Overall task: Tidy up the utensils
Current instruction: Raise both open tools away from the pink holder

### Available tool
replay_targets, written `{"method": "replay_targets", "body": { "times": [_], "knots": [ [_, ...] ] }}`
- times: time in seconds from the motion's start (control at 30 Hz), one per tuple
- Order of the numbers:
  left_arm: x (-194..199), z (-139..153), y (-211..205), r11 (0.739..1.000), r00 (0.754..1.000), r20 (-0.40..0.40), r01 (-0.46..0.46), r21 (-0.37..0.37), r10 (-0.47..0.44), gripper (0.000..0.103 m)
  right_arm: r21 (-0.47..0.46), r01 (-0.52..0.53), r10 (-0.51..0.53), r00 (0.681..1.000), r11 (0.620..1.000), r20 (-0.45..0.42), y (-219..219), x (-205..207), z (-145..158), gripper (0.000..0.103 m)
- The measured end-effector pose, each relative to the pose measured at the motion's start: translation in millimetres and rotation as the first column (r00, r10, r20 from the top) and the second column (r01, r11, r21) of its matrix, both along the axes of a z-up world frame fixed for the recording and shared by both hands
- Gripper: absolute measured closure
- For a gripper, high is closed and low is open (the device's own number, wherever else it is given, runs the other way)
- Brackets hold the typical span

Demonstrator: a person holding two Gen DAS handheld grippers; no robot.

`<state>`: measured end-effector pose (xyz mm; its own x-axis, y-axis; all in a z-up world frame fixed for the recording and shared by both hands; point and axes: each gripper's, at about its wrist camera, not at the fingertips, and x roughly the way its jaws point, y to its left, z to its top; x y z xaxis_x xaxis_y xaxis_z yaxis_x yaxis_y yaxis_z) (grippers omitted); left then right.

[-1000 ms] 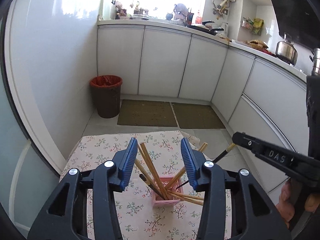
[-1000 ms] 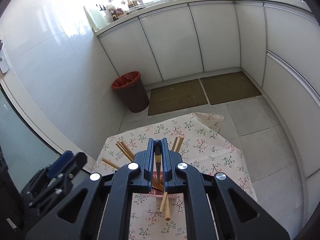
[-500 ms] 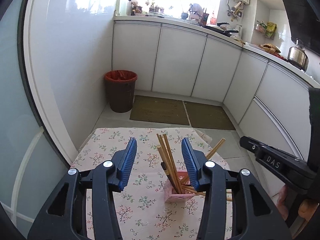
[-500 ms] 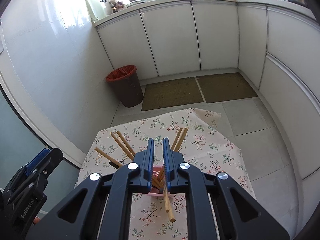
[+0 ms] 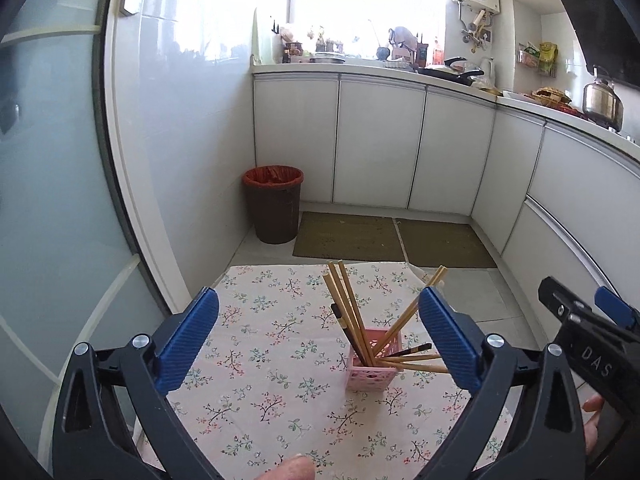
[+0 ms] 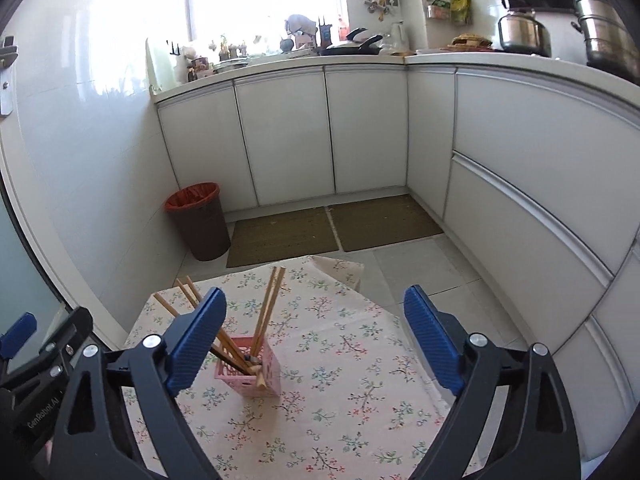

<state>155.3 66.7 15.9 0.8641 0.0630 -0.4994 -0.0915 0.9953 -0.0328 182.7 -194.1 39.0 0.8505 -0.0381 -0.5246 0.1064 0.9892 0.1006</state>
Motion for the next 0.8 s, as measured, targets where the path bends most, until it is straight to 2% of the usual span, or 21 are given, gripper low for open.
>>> {"method": "replay_targets", "body": {
  "times": [0.17,0.27,0.4,0.5,0.8],
  "knots": [
    [-28,5,-5,0.999,0.998,0.058,0.024,-0.045,-0.021,0.007,-0.030,0.046,-0.045,0.999,0.998,0.030,-8,-35,2,0.007],
    [-43,5,-11,0.997,0.997,0.054,0.060,-0.044,-0.058,0.007,-0.053,0.053,-0.051,0.998,0.997,0.029,-9,-53,3,0.007],
    [-59,4,-15,0.999,0.998,0.045,0.043,-0.023,-0.042,0.007,-0.034,0.068,-0.066,0.996,0.997,0.054,-14,-76,3,0.007],
    [-65,2,-16,0.998,0.998,0.023,0.061,-0.024,-0.060,0.007,-0.036,0.060,-0.058,0.998,0.998,0.035,-16,-85,2,0.007],
    [-79,6,-18,0.997,0.997,0.040,0.062,-0.044,-0.061,0.007,-0.040,0.074,-0.074,0.997,0.996,0.011,-25,-94,-3,0.007]
  ]
}}
